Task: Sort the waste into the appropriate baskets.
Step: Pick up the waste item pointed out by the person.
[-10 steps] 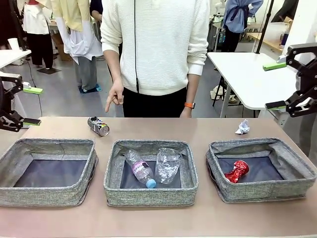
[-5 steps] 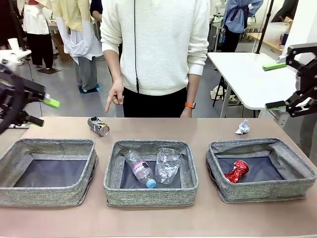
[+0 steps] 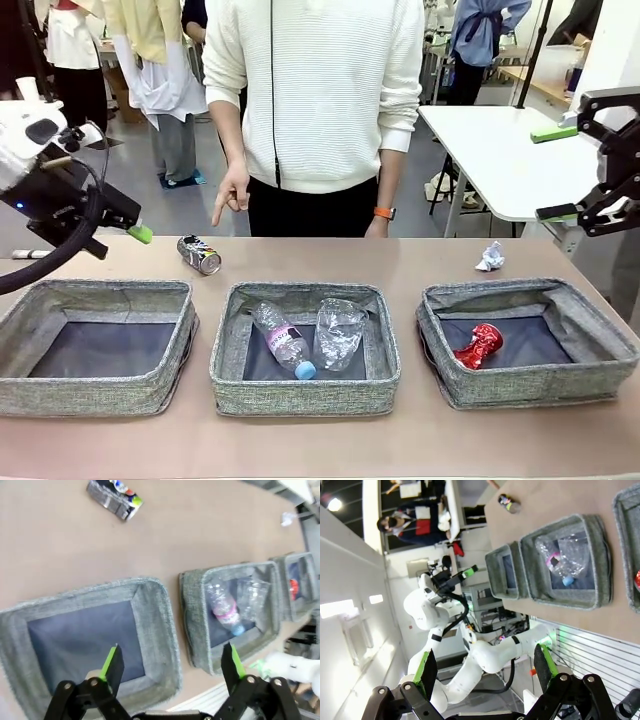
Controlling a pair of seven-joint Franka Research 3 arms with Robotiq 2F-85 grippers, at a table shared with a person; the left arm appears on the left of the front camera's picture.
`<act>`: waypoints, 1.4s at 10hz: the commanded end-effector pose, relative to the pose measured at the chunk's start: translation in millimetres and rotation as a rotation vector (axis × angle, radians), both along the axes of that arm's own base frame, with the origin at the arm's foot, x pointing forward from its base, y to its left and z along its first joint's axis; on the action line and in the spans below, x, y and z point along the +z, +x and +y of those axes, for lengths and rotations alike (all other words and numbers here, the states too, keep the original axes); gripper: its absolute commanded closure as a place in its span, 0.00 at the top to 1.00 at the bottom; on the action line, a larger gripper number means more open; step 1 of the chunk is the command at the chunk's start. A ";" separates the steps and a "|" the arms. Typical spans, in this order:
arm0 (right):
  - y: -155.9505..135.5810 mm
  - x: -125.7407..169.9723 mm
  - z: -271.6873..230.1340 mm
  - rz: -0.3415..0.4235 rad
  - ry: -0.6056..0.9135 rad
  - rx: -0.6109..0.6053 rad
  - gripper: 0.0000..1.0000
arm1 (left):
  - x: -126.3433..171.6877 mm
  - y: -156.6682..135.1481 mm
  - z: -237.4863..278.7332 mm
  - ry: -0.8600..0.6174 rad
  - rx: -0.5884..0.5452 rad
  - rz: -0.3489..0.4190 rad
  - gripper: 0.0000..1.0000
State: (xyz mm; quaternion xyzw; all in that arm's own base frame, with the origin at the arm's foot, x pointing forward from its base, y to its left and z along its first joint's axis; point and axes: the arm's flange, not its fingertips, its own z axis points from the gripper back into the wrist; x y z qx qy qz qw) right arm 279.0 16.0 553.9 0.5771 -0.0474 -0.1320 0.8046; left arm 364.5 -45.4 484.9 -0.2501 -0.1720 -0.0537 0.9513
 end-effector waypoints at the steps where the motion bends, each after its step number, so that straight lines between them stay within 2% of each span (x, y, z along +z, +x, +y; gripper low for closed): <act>1: -1.2 2.8 2.0 0.007 0.013 -0.004 1.00 | -2.2 1.6 -9.5 0.062 -0.006 -0.011 1.00; 3: -1.2 2.8 2.0 0.007 0.013 -0.004 1.00 | 3.6 43.1 -28.5 0.045 0.092 0.121 1.00; 4: -1.2 2.8 2.0 0.007 0.013 -0.004 1.00 | 7.2 71.5 -38.7 0.052 0.204 0.126 1.00; 5: -1.2 2.8 2.0 0.007 0.013 -0.004 1.00 | 4.8 102.0 -45.1 0.066 0.306 0.163 1.00; 6: -1.2 2.8 2.0 0.007 0.013 -0.004 1.00 | -4.8 136.7 -52.6 0.083 0.361 0.211 1.00; 8: -1.2 2.8 2.0 0.007 0.013 -0.004 1.00 | -33.0 174.1 -58.4 0.138 0.399 0.330 1.00; 13: -1.2 2.8 2.0 0.007 0.013 -0.004 1.00 | -115.4 230.5 -62.3 0.169 0.556 0.374 1.00; 14: -1.2 2.8 2.0 0.007 0.013 -0.004 1.00 | -130.9 239.6 -64.8 0.177 0.577 0.363 1.00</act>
